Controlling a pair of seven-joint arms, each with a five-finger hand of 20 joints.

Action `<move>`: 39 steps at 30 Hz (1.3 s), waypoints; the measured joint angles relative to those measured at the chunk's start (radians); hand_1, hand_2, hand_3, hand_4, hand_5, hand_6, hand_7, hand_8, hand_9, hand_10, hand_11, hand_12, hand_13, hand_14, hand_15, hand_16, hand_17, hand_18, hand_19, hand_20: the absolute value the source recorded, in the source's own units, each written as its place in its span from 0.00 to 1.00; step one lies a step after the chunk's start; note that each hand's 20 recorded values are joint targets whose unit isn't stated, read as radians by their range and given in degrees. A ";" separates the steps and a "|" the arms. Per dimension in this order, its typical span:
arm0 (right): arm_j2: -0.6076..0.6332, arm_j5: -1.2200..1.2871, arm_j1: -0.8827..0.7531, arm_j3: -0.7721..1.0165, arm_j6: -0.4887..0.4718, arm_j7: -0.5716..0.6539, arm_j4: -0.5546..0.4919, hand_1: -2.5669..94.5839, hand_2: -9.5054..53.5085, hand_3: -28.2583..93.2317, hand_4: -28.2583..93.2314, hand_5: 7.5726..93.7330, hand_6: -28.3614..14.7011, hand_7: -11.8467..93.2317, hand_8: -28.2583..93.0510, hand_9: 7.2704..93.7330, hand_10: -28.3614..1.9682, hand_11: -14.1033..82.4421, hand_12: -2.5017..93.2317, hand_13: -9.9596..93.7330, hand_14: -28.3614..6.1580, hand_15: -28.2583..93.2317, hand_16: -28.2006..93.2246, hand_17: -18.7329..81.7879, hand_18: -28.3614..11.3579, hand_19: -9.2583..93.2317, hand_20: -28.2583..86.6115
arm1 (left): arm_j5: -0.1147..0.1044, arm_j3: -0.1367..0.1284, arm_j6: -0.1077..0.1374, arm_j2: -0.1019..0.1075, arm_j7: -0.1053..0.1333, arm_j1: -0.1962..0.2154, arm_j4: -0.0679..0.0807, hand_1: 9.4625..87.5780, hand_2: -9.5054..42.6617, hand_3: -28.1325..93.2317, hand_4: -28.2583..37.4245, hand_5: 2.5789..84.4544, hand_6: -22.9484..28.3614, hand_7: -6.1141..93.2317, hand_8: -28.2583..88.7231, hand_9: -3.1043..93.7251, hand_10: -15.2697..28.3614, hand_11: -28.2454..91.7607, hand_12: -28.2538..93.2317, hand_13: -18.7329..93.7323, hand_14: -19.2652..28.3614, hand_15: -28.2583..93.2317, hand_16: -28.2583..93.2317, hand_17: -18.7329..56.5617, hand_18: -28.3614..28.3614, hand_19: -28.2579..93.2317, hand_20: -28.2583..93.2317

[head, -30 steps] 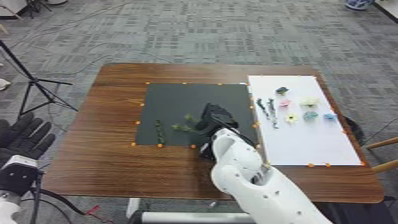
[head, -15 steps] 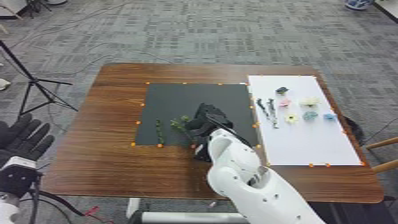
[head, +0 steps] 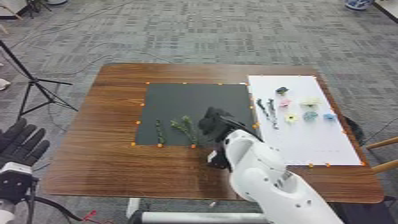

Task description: Arrange flowers

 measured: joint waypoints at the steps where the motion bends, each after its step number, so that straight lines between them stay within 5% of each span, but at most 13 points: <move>1: 0.001 0.001 -0.005 -0.001 0.001 0.001 0.000 0.44 0.47 0.83 0.08 0.56 0.47 0.65 0.38 0.82 0.26 0.30 0.18 0.75 0.34 0.79 0.54 0.52 0.00 0.93 0.67 | 0.000 0.000 0.000 -0.001 0.000 0.000 0.000 0.22 0.51 0.82 0.00 0.44 0.62 0.16 0.18 0.36 0.66 0.38 0.33 0.38 0.69 0.47 0.21 0.23 0.71 0.43 0.33; 17: -0.083 -0.021 -0.056 -0.010 -0.014 -0.032 0.024 0.46 0.48 0.82 0.07 0.52 0.46 0.70 0.36 0.77 0.25 0.28 0.17 0.73 0.34 0.77 0.54 0.50 0.00 0.92 0.66 | 0.005 0.030 0.000 -0.001 -0.030 -0.042 0.014 0.22 0.51 0.82 0.00 0.44 0.63 0.16 0.18 0.37 0.67 0.38 0.33 0.38 0.68 0.47 0.21 0.23 0.71 0.43 0.33; 29: -0.118 -0.042 -0.080 -0.008 -0.014 -0.045 0.032 0.45 0.46 0.82 0.08 0.53 0.47 0.70 0.35 0.76 0.24 0.29 0.17 0.73 0.34 0.77 0.53 0.51 0.00 0.91 0.66 | 0.005 0.018 -0.001 -0.015 -0.049 -0.049 0.020 0.22 0.51 0.82 0.00 0.45 0.63 0.16 0.18 0.37 0.67 0.38 0.33 0.38 0.69 0.47 0.21 0.23 0.71 0.43 0.33; 35: -0.089 -0.093 -0.066 -0.029 0.036 0.003 0.020 0.37 0.44 0.84 0.09 0.57 0.43 0.63 0.35 0.78 0.20 0.29 0.17 0.74 0.33 0.77 0.51 0.53 0.00 0.92 0.65 | 0.004 0.012 -0.001 -0.025 -0.045 -0.039 0.020 0.22 0.51 0.82 0.00 0.45 0.63 0.16 0.18 0.37 0.67 0.38 0.33 0.38 0.69 0.47 0.21 0.23 0.71 0.43 0.33; 39: -0.057 -0.133 -0.067 -0.010 0.100 0.030 -0.008 0.30 0.42 0.83 0.09 0.62 0.40 0.46 0.15 0.76 0.20 0.30 0.18 0.74 0.31 0.77 0.52 0.53 0.00 0.93 0.65 | 0.003 0.010 -0.001 -0.031 -0.038 -0.031 0.018 0.22 0.51 0.82 0.00 0.45 0.63 0.16 0.18 0.37 0.67 0.38 0.33 0.38 0.69 0.47 0.21 0.23 0.71 0.43 0.33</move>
